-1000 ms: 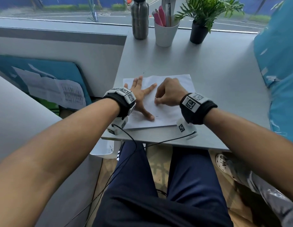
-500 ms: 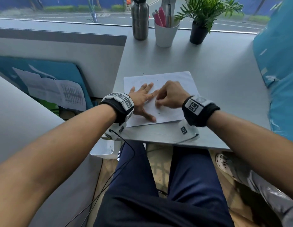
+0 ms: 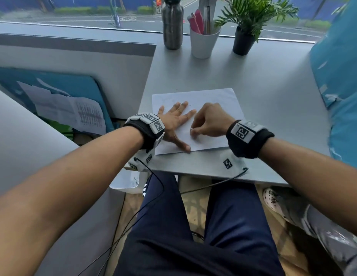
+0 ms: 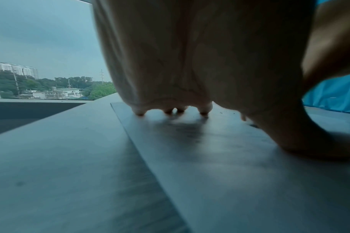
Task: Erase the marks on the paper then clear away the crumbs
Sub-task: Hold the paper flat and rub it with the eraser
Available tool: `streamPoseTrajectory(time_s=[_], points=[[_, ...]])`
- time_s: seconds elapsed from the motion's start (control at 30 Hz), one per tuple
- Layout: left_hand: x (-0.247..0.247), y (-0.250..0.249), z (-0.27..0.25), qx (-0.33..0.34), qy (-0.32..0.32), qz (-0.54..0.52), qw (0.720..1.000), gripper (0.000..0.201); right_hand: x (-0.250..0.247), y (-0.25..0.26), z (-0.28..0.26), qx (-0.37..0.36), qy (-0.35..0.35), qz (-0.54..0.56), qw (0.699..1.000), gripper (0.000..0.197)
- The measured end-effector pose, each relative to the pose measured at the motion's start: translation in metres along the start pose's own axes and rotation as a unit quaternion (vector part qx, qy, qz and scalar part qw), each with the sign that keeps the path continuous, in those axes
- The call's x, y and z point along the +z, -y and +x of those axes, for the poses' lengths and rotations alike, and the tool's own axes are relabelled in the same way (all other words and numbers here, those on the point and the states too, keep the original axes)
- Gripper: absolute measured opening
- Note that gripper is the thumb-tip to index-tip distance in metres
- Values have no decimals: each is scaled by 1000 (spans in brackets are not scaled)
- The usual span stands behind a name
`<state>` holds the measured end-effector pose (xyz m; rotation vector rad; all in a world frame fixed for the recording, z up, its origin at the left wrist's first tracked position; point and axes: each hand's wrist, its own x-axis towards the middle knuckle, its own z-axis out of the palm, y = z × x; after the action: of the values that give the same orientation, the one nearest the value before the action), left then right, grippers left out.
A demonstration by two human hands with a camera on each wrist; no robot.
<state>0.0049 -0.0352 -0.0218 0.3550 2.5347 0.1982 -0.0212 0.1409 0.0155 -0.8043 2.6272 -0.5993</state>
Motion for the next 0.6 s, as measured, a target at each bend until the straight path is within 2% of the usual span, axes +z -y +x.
streamPoseTrajectory(time_s=[0.07, 0.1, 0.17, 0.23, 0.33, 0.47, 0.53, 0.6], points=[[-1, -3, 0, -2, 0, 0, 1000, 137, -5, -8, 5, 34, -47, 12, 998, 12], [-1, -3, 0, -4, -1, 0, 1000, 137, -4, -6, 5, 29, -47, 9, 998, 12], [-1, -1, -1, -5, 3, 0, 1000, 138, 5, 3, -2, -15, -2, 1, 1000, 10], [-1, -1, 0, -4, 6, 5, 1000, 139, 3, 3, -3, -15, 7, -3, 1000, 10], [-2, -4, 0, -9, 5, 1, 1000, 138, -7, -7, 3, 28, -53, 7, 998, 11], [-1, -1, 0, -6, 5, 0, 1000, 142, 6, 6, -8, -27, 19, -4, 999, 10], [-1, -3, 1, -8, 8, -1, 1000, 142, -3, -1, -4, 15, -8, 11, 1000, 12], [-1, -3, 1, -13, 7, 0, 1000, 143, -5, -3, -2, 25, -28, 10, 999, 13]])
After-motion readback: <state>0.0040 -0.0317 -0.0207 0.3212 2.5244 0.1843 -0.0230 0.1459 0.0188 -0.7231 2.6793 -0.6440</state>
